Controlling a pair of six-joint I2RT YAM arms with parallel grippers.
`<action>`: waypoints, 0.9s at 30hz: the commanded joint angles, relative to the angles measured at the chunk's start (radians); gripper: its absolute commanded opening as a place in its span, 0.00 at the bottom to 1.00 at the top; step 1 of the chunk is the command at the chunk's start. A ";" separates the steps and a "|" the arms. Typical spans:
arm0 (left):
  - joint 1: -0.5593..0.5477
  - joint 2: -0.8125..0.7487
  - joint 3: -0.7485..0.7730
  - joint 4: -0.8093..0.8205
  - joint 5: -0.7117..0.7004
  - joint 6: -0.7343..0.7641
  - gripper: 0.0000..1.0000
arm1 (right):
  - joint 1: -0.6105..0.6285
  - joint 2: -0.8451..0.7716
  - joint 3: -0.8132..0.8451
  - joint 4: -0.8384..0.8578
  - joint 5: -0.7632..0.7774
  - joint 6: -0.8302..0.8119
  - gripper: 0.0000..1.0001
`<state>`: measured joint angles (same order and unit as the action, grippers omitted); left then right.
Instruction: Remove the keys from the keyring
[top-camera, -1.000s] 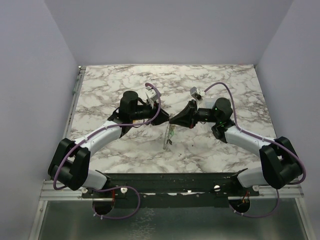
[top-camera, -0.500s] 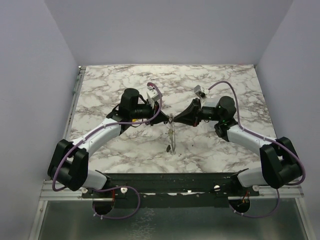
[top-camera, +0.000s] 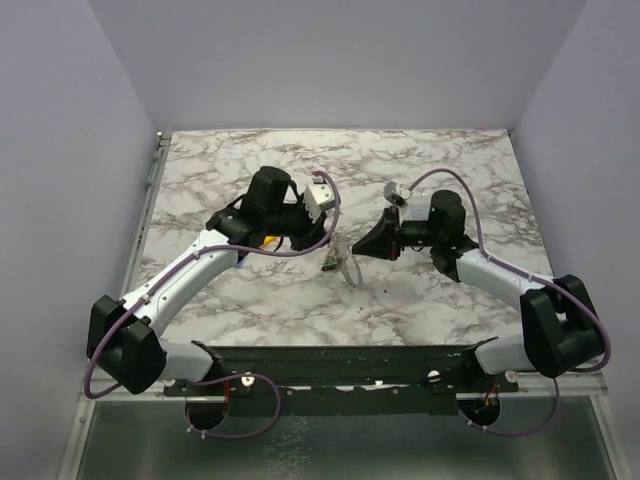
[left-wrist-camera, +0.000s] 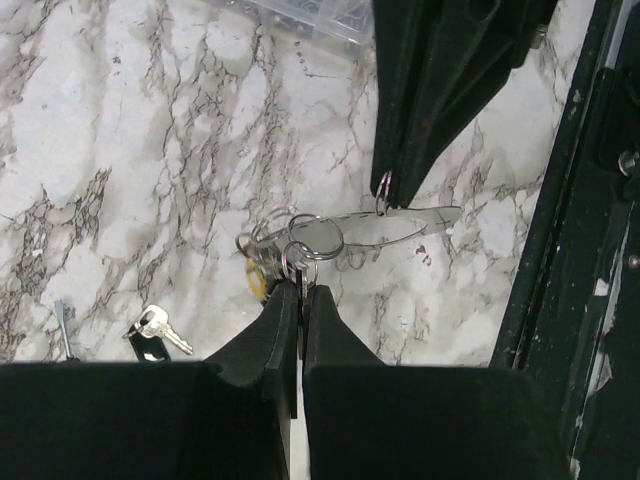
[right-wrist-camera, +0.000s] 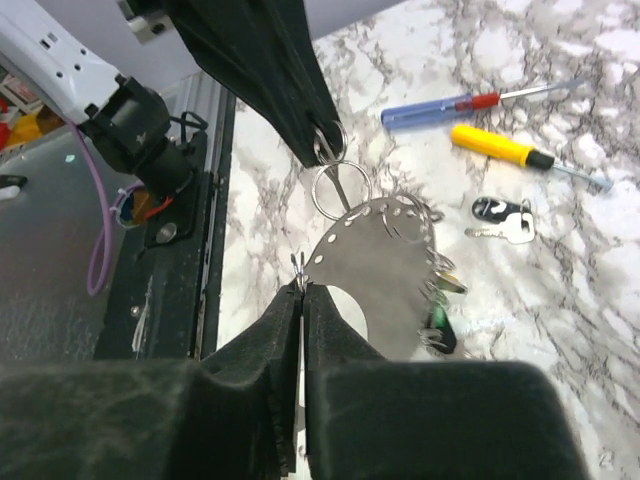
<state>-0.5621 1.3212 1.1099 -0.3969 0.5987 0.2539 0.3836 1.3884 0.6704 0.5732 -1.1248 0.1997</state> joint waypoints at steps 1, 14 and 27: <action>-0.053 -0.015 0.072 -0.120 -0.077 0.124 0.00 | -0.016 -0.043 0.025 -0.158 -0.050 -0.179 0.14; -0.129 -0.009 0.119 -0.149 -0.104 0.277 0.00 | -0.019 -0.100 0.111 -0.495 -0.069 -0.418 0.55; -0.150 0.032 0.160 -0.171 -0.071 0.287 0.00 | 0.027 -0.124 0.157 -0.463 0.055 -0.403 0.49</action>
<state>-0.7029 1.3479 1.2335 -0.5705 0.5014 0.5213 0.3882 1.2907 0.8013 0.1322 -1.1351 -0.1646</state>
